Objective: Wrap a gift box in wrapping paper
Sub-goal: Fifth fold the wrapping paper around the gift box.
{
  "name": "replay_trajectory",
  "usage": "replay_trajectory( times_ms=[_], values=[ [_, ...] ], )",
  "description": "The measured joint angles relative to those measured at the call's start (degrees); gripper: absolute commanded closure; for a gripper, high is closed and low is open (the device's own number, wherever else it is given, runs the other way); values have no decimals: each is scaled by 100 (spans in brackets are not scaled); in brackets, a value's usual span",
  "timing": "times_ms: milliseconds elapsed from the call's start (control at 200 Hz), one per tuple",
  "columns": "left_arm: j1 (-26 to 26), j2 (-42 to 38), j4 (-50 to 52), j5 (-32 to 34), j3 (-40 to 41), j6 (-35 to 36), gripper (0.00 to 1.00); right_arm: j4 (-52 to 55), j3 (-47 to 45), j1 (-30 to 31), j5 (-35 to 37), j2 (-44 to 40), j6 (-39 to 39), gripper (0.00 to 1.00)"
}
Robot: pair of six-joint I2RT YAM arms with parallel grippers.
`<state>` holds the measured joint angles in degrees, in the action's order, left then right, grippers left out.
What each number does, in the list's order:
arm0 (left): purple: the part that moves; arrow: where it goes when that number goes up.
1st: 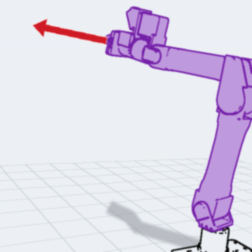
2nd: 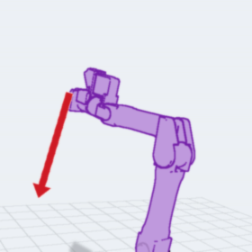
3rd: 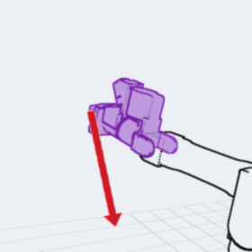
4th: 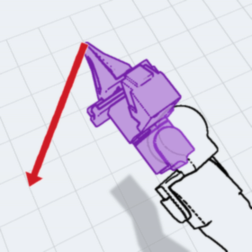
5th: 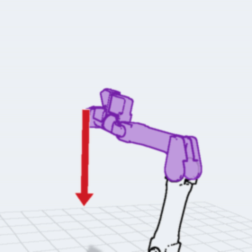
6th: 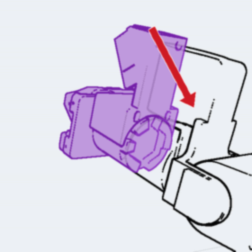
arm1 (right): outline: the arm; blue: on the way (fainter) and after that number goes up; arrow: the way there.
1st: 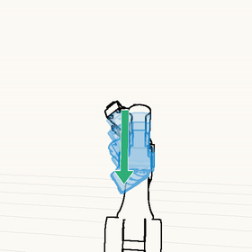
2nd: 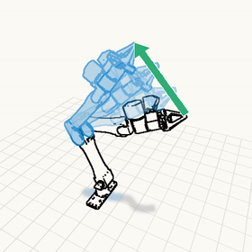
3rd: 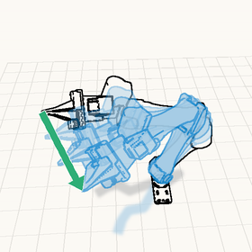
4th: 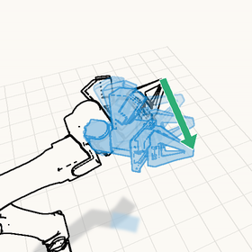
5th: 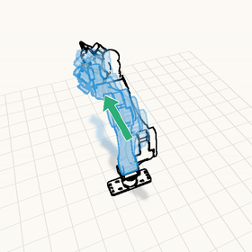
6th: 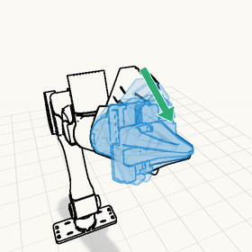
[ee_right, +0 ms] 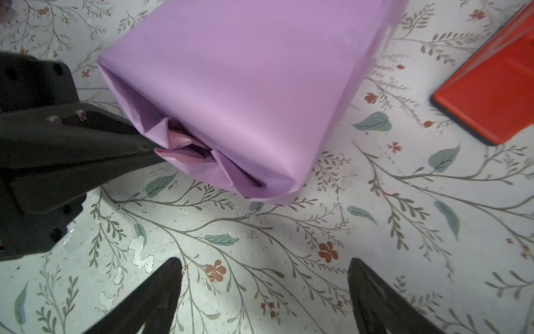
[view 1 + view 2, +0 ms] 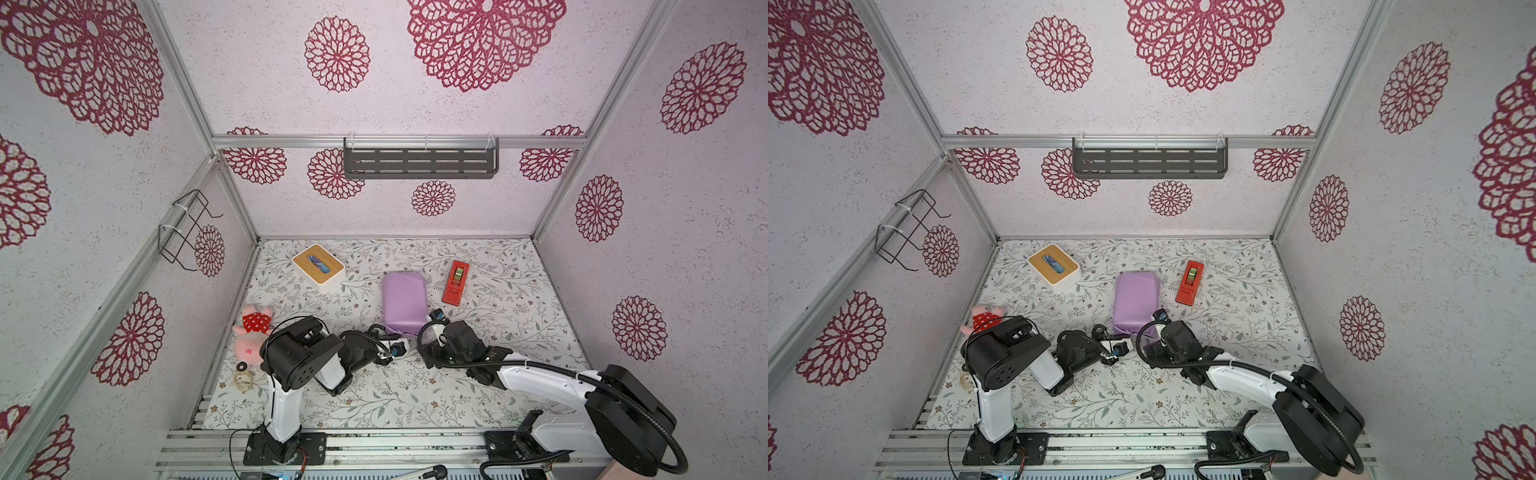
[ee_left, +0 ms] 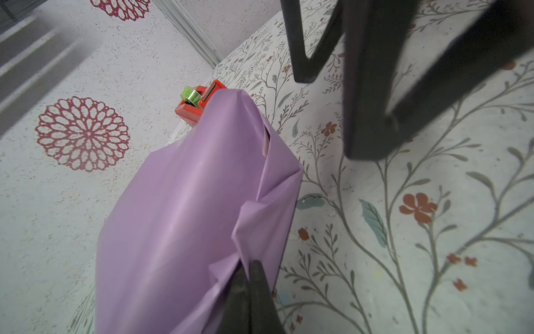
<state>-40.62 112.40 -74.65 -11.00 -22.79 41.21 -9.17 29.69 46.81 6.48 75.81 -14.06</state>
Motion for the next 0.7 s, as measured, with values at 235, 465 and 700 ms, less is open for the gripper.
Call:
replay_trajectory(
  times_ms=[235, 465, 700],
  values=[
    [0, 0, -9, 0, 0, 50, 100, -1266, -175, 103, 339, 863, 258, 9],
    [0, 0, -17, 0, 2, 63, 100, -2225, -212, 103, 555, 1613, 619, 9],
    [0, 0, -20, 0, 2, 74, 100, -3016, -214, 98, 713, 2057, 831, 11]
  ],
)
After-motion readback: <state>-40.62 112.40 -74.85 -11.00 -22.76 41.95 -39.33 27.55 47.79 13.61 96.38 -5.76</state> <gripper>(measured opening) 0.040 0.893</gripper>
